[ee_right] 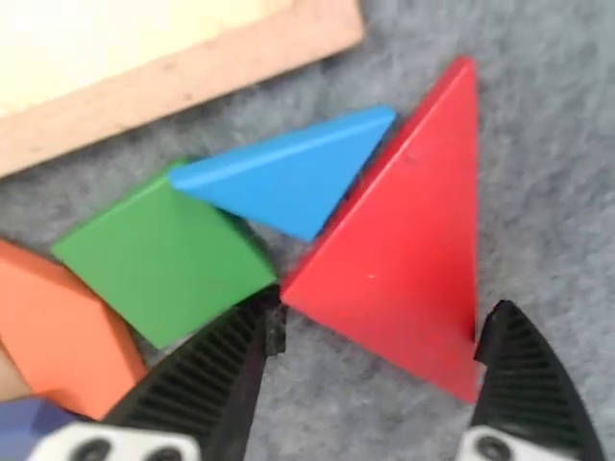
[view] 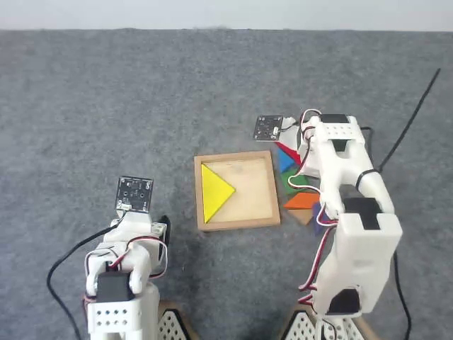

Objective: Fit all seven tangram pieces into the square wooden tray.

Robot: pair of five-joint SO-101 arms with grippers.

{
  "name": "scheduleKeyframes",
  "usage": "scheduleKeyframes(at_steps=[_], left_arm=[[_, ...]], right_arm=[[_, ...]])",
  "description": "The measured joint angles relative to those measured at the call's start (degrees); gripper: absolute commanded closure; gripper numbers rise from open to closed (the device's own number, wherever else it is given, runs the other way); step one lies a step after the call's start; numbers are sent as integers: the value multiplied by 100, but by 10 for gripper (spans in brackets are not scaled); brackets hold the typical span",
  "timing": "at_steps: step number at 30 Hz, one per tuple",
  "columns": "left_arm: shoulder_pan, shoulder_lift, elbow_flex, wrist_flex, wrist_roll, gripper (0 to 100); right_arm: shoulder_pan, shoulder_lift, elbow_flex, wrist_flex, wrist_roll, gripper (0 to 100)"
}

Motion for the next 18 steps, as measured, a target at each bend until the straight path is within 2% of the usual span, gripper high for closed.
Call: scheduleKeyframes(at_steps=[5,14,18], left_arm=[[0,0,0,0,0,847],[0,0,0,0,0,847],[0,0,0,0,0,847]], right_arm=[[-18,88,-79,0,0,787],[0,88,-97,0,0,790],[123,105,-229,158,-220,790]])
